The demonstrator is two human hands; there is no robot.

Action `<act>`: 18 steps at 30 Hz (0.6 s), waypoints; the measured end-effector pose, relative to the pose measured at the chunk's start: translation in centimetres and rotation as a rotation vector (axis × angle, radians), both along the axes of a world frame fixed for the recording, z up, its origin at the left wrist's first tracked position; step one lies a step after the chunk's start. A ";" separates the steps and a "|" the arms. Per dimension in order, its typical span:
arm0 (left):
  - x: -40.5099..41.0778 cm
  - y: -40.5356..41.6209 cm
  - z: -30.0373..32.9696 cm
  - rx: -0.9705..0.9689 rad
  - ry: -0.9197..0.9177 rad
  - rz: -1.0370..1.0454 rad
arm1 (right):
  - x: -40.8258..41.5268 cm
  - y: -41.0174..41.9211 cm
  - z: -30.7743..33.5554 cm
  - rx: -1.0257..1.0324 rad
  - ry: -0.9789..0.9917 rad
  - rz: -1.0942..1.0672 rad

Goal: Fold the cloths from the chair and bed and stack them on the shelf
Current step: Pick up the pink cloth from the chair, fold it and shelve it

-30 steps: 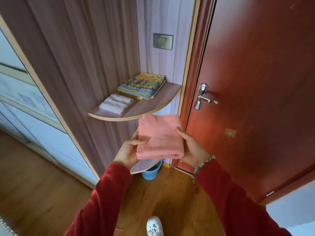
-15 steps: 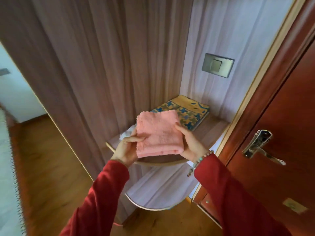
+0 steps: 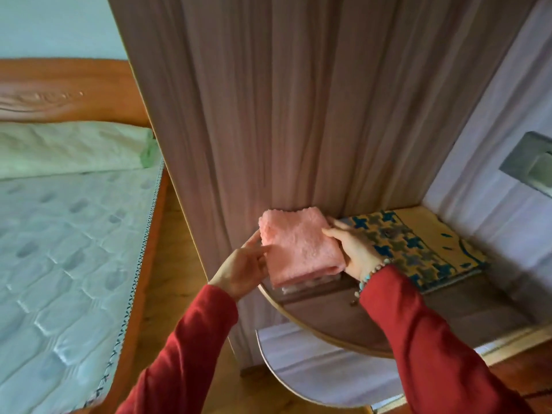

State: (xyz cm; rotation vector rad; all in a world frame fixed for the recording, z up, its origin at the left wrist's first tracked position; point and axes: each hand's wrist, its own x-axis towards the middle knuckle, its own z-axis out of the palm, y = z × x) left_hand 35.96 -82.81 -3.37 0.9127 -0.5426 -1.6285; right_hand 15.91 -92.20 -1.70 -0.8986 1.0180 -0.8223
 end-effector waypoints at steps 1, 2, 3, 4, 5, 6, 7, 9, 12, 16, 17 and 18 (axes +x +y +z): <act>-0.3 0.0 -0.1 0.019 -0.001 0.007 | -0.1 -0.2 -0.3 -0.018 0.042 -0.008; -0.5 0.1 -0.3 0.042 -0.008 0.023 | -0.3 -0.3 -0.5 -0.039 0.085 -0.024; -0.8 0.2 -0.4 0.057 -0.030 0.031 | -0.4 -0.3 -0.7 -0.062 0.123 -0.038; -0.9 0.1 -0.6 0.069 -0.063 0.039 | -0.6 -0.4 -1.0 -0.080 0.156 -0.050; -1.0 0.1 -0.7 0.091 -0.103 0.062 | -0.7 -0.5 -1.3 -0.104 0.196 -0.058; -1.2 0.0 -0.6 0.119 -0.137 0.096 | -0.9 -0.7 -1.4 -0.138 0.248 -0.061; -1.4 0.0 -0.5 0.149 -0.176 0.140 | -1.0 -0.8 -1.5 -0.187 0.313 -0.065; -1.9 0.2 0.4 0.168 -0.280 0.229 | -1.0 -0.9 -1.2 -0.328 0.463 -0.076; -2.4 0.4 1.2 0.128 -0.599 0.289 | -0.1 -0.5 -0.2 -0.573 0.686 -0.089; -3.2 -0.1 0.5 -0.182 -1.513 0.368 | 2.0 1.0 -0.5 -0.861 0.800 0.117; -3.6 -0.4 -0.3 -0.273 -1.584 0.336 | 2.3 1.2 -1.1 -0.887 0.822 0.195; -4.2 -0.6 -0.8 -0.308 -1.622 0.288 | 2.5 1.2 -1.9 -0.907 0.861 0.273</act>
